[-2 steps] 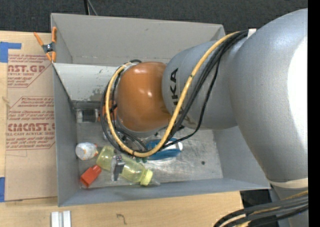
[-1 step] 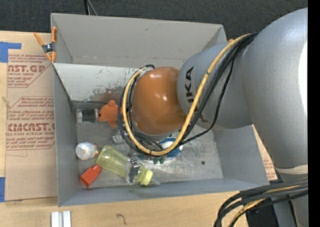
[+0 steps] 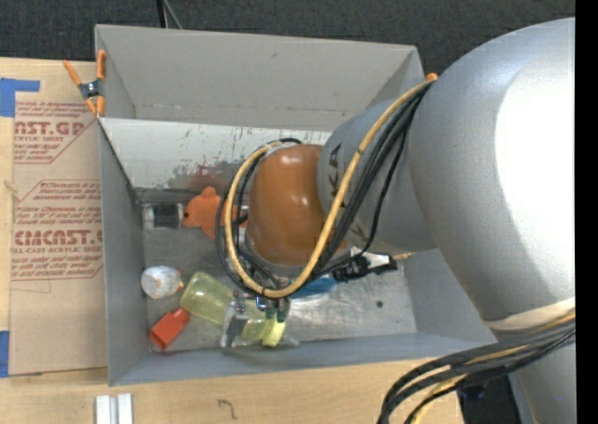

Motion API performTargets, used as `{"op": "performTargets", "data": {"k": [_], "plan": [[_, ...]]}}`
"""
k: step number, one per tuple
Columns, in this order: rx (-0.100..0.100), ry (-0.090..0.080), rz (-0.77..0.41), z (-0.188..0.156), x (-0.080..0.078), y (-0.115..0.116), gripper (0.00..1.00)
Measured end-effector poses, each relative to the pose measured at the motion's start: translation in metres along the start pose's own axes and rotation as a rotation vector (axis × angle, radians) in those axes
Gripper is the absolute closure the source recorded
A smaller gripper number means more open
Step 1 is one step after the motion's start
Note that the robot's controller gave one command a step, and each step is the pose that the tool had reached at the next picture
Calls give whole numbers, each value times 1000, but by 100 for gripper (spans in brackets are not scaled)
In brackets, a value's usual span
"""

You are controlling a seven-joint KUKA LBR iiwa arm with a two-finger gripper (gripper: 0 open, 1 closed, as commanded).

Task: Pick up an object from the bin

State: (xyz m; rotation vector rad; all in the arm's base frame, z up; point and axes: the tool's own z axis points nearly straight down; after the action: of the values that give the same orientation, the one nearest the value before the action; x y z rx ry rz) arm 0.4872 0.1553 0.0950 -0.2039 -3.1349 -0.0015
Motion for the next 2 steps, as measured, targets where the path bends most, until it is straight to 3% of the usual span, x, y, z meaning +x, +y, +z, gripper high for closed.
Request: {"op": "performTargets", "data": {"k": [1,2], "plan": [[-6,-15,-178,14,-5,4,100],[-6,-15,-177,14,-5,4,100]]}}
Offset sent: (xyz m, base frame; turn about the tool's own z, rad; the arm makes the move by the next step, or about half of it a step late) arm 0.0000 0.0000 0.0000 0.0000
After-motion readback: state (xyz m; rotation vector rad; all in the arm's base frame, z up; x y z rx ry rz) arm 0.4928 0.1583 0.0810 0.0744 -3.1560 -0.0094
